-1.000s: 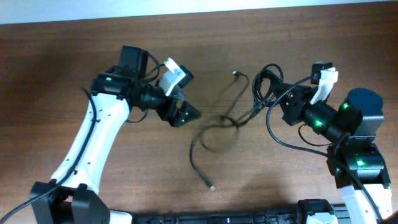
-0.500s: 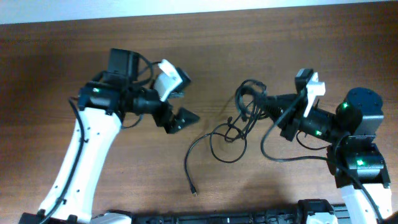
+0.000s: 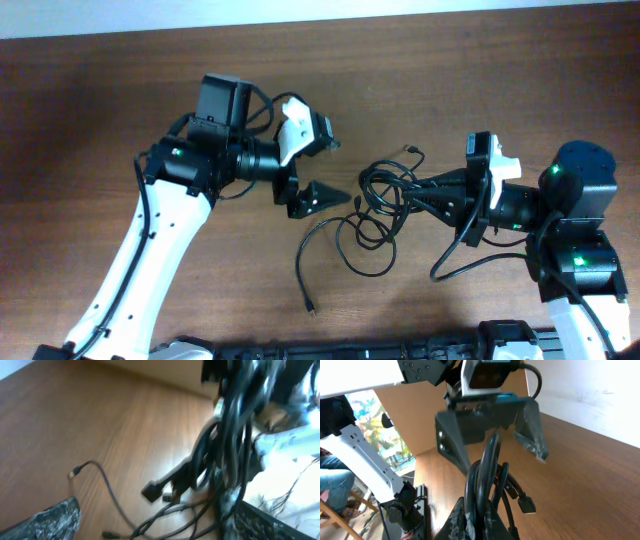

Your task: Untangle cables

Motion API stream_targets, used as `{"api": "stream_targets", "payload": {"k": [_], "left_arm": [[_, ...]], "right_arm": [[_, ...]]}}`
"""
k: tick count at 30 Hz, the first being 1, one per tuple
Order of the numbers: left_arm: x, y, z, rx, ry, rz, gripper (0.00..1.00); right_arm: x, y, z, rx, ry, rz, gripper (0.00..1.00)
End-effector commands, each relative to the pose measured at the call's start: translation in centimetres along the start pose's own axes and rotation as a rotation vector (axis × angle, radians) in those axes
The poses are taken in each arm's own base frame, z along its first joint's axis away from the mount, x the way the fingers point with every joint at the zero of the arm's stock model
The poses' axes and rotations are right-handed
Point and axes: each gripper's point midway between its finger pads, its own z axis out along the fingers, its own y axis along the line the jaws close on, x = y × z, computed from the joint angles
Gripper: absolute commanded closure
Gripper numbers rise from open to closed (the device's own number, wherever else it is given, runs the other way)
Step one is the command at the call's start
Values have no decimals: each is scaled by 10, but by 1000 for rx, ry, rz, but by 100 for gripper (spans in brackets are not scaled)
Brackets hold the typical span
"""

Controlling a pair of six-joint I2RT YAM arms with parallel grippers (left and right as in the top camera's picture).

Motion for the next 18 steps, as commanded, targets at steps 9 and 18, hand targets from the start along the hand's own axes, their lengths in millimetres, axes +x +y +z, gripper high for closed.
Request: {"api": "stream_targets", "payload": {"k": [9,18], "left_arm": [[-19,4,9,-93,-30,-730,1],[-11,2,38,-243,5,-909,1]], "right_arm": [[-3,-38,-6,232,-26,252,96],[-18,-38,-6,223,-81,323,96]]}}
